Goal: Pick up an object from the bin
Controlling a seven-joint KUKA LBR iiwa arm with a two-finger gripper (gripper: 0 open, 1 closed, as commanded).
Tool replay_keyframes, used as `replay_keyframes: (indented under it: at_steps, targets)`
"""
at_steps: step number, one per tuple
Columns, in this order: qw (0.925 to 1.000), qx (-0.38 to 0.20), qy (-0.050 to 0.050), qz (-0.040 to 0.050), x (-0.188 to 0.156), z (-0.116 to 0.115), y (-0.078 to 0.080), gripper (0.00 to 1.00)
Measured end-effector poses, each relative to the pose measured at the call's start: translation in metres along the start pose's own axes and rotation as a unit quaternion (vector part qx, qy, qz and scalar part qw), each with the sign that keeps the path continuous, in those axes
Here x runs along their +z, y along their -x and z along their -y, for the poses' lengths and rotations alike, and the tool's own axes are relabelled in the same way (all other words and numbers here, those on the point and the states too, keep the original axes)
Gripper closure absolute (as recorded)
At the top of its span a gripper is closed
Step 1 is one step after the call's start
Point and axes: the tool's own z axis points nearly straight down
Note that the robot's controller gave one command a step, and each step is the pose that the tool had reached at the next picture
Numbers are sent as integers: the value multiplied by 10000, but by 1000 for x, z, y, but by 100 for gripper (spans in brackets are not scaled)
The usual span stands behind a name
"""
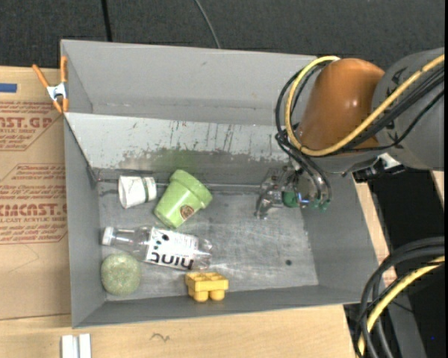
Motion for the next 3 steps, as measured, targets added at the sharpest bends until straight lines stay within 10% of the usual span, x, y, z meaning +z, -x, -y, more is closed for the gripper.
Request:
replay_keyframes:
  at_steps: [3]
  targets:
    - [9997, 258, 9, 15, 23, -20, 14, 100]
